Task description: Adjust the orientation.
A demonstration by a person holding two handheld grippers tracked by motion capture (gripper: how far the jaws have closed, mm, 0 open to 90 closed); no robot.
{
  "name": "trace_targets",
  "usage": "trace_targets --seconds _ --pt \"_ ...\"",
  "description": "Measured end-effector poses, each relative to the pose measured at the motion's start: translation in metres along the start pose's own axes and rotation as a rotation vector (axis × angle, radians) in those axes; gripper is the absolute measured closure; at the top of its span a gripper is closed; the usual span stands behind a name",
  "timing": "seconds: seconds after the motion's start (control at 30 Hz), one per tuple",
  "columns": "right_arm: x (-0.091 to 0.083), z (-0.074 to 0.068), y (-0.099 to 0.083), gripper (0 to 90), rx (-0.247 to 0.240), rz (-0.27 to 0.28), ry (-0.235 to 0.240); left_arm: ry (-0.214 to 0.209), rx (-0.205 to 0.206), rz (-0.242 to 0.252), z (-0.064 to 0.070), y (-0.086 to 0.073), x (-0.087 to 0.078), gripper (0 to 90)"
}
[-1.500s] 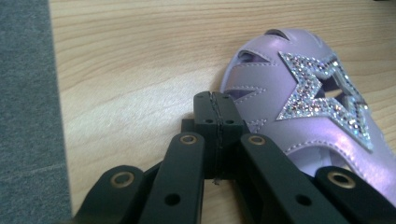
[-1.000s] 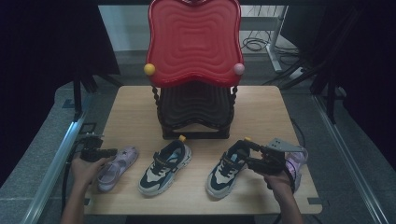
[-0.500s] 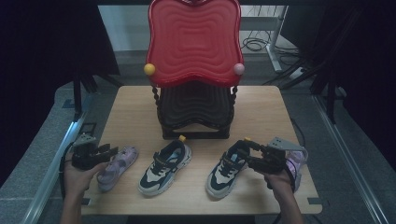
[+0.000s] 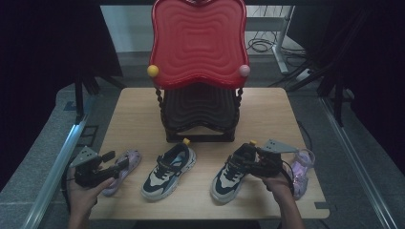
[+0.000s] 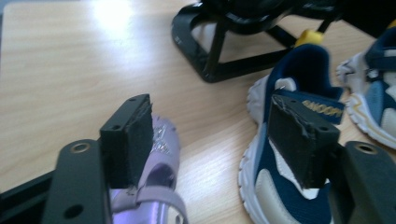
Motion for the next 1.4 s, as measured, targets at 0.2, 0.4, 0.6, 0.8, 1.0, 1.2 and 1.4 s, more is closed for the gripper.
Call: trace_targets --seconds 0.2,0.4,0.6,0.8,1.0,1.2,1.4 --pt "-0.003 -0.014 0.003 33.6 -0.03 0.003 0.01 -0.021 -0.001 0.037 0.007 0.011 -0.009 28.7" --pt "-0.019 -0.011 0.008 33.6 -0.036 0.035 -0.007 -0.01 -0.003 0.004 0.016 0.009 -0.011 28.5" --pt "-0.027 -0.001 0.005 33.5 -0.028 0.032 -0.037 -0.003 -0.009 -0.006 0.021 0.009 -0.011 28.6" --pt "-0.033 0.01 -0.001 33.6 -0.017 0.014 -0.084 -0.015 -0.002 -0.014 0.022 0.01 -0.006 28.6" --pt "-0.043 0.021 -0.01 38.8 -0.015 -0.012 -0.134 -0.005 0.003 -0.041 0.022 0.007 -0.004 28.6" --pt "-0.049 0.029 -0.02 52.3 -0.016 -0.043 -0.15 0.004 -0.006 -0.055 0.019 0.003 -0.003 28.6" --pt "-0.053 0.041 -0.038 70.6 -0.044 -0.101 -0.205 0.046 0.017 -0.085 0.02 0.002 -0.001 28.6"
Point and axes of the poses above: each handheld gripper's, and its own axes: x roughly forward along the jaws, y roughly out of its top, z roughly to its right, the point moved 10 cm from there along x, roughly forward along the jaws, and after that the axes turned 11 degrees about -y, right-handed, at the moved point
